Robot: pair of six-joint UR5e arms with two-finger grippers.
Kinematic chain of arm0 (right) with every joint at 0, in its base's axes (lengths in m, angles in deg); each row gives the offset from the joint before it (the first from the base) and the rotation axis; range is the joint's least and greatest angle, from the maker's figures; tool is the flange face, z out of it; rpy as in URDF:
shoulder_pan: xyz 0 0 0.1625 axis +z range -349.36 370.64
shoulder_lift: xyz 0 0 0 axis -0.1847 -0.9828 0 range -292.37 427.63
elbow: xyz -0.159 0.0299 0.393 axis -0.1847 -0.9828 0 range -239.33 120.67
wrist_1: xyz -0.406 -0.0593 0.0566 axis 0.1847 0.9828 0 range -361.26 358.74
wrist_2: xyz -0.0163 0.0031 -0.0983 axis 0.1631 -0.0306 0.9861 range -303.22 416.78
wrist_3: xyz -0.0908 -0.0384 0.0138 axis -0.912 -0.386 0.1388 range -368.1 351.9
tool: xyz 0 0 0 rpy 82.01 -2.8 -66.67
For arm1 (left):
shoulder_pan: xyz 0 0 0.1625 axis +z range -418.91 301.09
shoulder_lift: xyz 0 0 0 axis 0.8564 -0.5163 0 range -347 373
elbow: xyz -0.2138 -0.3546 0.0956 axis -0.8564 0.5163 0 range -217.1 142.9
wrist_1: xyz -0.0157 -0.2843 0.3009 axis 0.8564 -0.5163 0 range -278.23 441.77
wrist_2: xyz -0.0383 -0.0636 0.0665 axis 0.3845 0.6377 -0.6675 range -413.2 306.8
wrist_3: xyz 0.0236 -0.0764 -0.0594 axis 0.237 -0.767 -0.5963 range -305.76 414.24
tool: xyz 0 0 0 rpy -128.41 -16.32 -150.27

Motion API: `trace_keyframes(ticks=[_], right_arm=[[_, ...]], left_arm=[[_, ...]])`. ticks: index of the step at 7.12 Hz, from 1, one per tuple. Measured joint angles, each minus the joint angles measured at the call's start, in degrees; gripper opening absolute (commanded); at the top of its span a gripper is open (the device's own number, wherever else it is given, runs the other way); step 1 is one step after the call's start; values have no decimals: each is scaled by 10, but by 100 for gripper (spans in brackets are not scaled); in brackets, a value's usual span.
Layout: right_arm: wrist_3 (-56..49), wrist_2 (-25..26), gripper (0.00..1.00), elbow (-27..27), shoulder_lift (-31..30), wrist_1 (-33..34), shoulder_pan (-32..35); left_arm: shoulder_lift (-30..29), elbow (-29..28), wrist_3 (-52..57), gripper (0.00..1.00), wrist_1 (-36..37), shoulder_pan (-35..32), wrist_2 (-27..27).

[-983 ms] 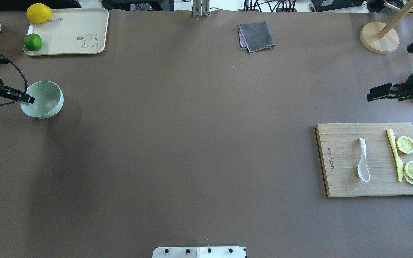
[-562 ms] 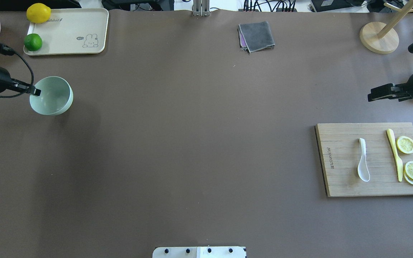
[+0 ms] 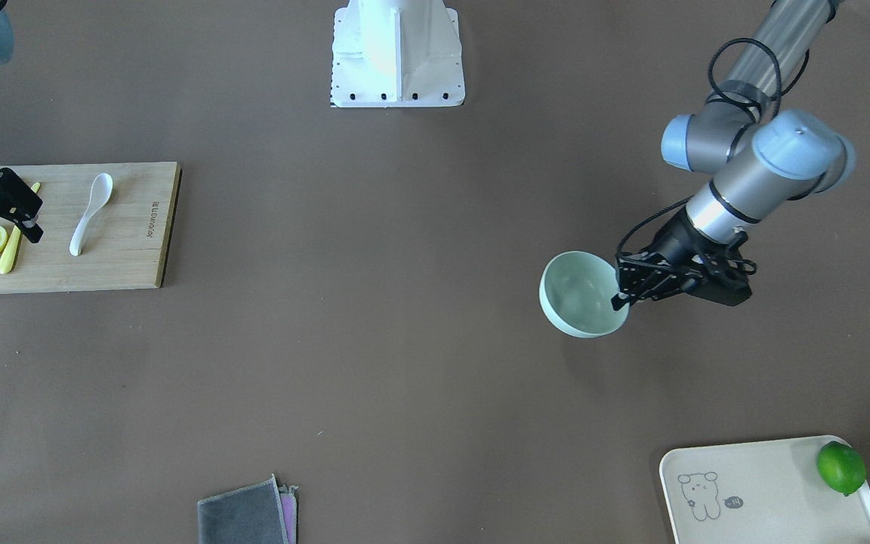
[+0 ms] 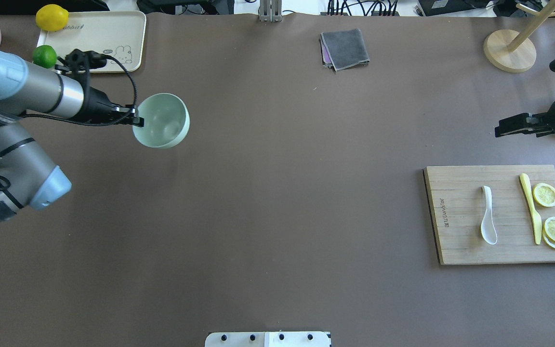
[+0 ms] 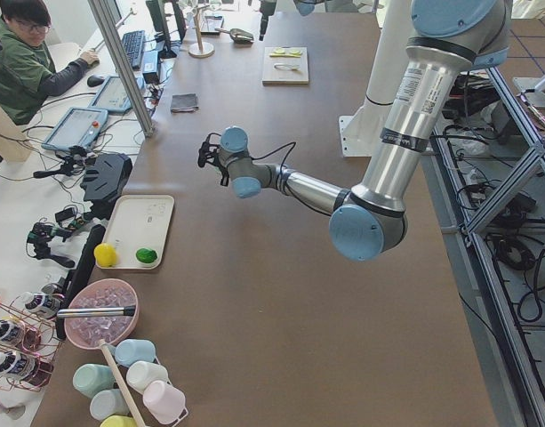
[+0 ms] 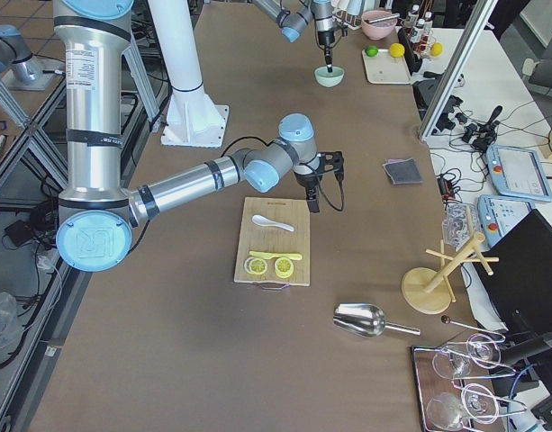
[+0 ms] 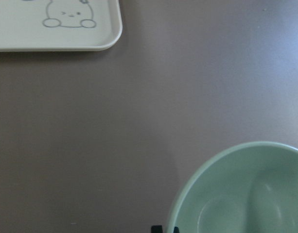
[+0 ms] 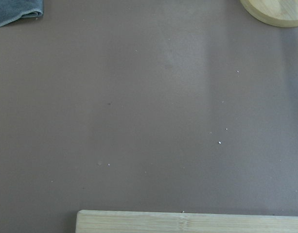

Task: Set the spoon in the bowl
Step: 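Grip the bowl rim with the left gripper and drag it toward the table center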

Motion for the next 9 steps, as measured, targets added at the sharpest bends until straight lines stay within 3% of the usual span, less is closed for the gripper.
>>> trace_keyframes(ticks=[3,5,6,7,8,9], right_arm=[[3,1,100,0,0,0,0],[6,1,100,0,2,0,-1],[11,0,100,0,3,0,-1],[15,0,100,0,5,0,-1],[17,1,100,0,6,0,-1],[17,1,100,0,6,0,-1]], left_arm=[[-98,32,-85,0,132,130,-136],[-151,31,-112,0,192,193,-199],[-163,30,-117,7,201,210,-215],[-168,30,-119,43,204,220,-222],[-170,30,-119,86,204,224,-226],[-171,31,-119,99,204,227,-229]])
